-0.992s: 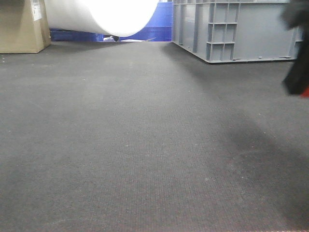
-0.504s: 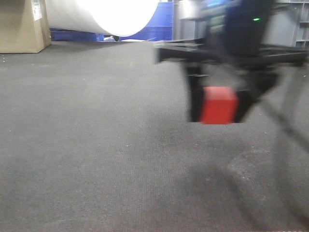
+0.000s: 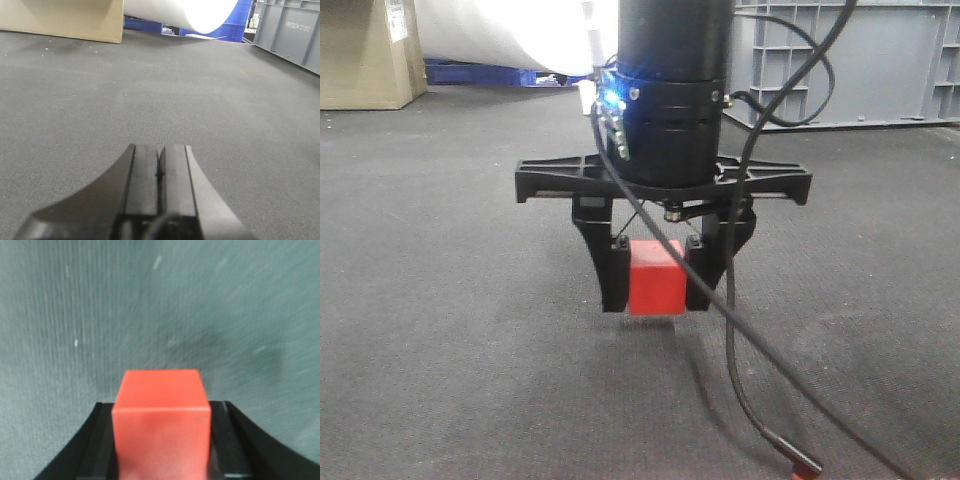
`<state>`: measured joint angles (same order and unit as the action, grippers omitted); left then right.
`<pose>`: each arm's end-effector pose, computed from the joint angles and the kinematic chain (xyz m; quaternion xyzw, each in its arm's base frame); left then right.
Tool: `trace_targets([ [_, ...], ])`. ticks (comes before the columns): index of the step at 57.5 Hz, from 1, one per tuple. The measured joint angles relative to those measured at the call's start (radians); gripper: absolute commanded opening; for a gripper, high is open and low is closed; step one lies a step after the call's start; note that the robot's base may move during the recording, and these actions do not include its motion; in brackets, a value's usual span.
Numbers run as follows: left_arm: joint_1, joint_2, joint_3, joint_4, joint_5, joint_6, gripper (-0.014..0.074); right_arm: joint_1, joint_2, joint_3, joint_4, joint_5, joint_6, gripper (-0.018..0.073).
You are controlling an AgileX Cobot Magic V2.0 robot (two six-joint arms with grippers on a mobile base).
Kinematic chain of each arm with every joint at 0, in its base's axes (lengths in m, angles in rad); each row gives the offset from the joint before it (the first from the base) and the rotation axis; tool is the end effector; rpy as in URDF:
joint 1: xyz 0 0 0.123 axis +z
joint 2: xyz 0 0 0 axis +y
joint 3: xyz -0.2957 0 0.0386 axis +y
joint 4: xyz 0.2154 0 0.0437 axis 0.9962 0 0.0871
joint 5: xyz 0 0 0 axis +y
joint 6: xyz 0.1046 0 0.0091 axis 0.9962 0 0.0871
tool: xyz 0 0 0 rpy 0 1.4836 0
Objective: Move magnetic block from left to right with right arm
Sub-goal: 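Lower the red cube onto the carpet with the right gripper, then open the right gripper to release the red cube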
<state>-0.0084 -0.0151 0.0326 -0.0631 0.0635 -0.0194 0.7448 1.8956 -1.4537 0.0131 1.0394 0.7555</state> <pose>0.0249 -0.0006 0.1977 -0.0246 0.7044 -0.0336 0.7085 0.2659 0.2468 0.2349 0.0081 0.9960 0.0645 0.0605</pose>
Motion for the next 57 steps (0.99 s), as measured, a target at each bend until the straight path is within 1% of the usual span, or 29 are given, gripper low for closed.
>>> trace_targets([
  [13,0.0,0.0,0.0,0.0,0.0,0.0,-0.0117,0.001,0.015,0.0,0.024,0.015,0.006,0.0244],
  [17,0.0,0.0,0.0,0.0,0.0,0.0,-0.0117,0.005,0.022,0.0,0.028,0.015,0.006,0.0286],
  [28,0.0,0.0,0.0,0.0,0.0,0.0,-0.0117,0.015,0.032,0.0,0.03,0.015,0.008,0.0461],
  [37,0.0,0.0,0.0,0.0,0.0,0.0,-0.0117,0.019,0.032,0.0,0.034,0.017,0.022,0.0545],
  [47,0.0,0.0,0.0,0.0,0.0,0.0,-0.0117,0.019,0.03,-0.001,0.025,0.019,0.028,0.0551],
  [57,0.0,0.0,0.0,0.0,0.0,0.0,-0.0117,0.019,-0.02,-0.001,-0.019,0.021,0.028,0.0551],
])
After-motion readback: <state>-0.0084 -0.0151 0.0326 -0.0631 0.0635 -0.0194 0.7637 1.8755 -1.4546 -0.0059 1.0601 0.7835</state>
